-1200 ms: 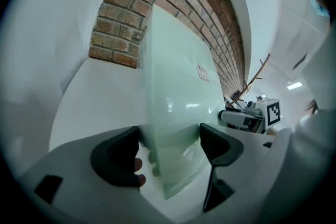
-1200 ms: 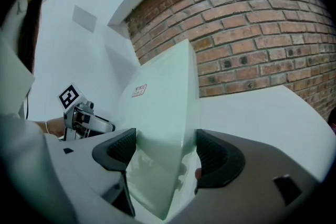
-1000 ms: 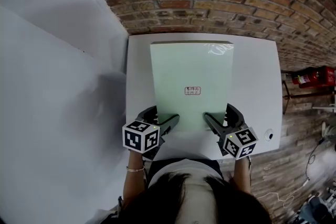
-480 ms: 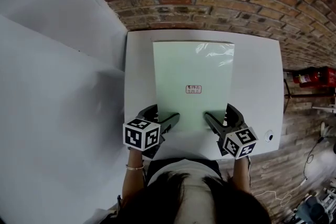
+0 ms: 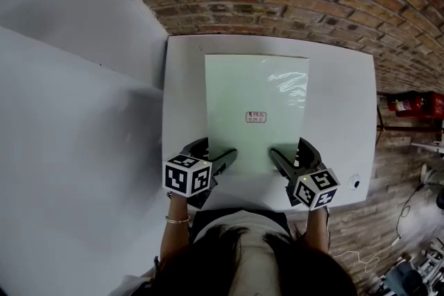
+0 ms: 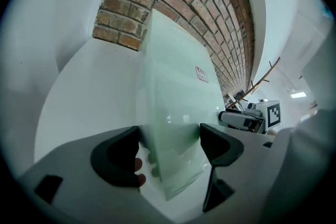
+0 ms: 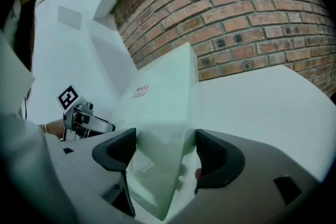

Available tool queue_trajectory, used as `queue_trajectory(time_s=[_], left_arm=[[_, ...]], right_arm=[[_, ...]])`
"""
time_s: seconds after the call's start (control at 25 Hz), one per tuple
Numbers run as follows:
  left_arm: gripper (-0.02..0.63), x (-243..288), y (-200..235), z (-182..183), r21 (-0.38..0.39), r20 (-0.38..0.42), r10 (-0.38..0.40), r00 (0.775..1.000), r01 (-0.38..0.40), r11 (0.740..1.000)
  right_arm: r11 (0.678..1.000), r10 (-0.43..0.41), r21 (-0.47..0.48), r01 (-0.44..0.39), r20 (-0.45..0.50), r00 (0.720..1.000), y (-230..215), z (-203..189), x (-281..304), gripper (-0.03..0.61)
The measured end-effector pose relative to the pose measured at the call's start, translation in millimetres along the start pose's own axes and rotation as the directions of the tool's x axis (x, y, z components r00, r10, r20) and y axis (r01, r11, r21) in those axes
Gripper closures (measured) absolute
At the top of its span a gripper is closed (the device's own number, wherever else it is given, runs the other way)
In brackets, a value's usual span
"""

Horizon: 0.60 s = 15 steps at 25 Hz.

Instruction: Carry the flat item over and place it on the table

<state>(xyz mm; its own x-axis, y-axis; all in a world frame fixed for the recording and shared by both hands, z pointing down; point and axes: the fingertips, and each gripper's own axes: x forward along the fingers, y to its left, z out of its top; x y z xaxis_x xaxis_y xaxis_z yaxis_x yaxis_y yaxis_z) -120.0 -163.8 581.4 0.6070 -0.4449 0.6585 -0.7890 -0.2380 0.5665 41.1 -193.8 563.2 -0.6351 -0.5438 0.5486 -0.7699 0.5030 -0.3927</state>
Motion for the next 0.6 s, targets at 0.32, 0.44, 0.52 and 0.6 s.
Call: queue_trajectory(time_s=[0.32, 0.44, 0.52, 0.6], left_arm=[[0.249, 6.8, 5.1, -2.9, -0.023, -0.02, -0.002, 1.0, 0.001, 1.0], [0.249, 10.9, 7.7, -3.1, -0.036, -0.024, -0.003, 1.0, 0.002, 0.999], [0.249, 12.7, 8.5, -2.6, -0.045, -0.027, -0.003, 1.0, 0.002, 0.999], [0.249, 13.6, 9.1, -2.4, -0.052, -0.028, -0.002, 1.0, 0.0, 0.999]], right_arm=[[1.0, -0.003, 0.016, 0.004, -0.018, 1.0, -4.6, -4.4, 5.7, 0.219], [0.999, -0.005, 0.031, 0.006, -0.023, 1.0, -8.0, -6.6, 9.0, 0.219], [0.999, -0.007, 0.045, 0.008, -0.026, 1.0, -9.7, -7.6, 10.3, 0.219], [0.998, -0.008, 0.055, 0.009, -0.027, 1.0, -10.7, -8.4, 11.2, 0.219]])
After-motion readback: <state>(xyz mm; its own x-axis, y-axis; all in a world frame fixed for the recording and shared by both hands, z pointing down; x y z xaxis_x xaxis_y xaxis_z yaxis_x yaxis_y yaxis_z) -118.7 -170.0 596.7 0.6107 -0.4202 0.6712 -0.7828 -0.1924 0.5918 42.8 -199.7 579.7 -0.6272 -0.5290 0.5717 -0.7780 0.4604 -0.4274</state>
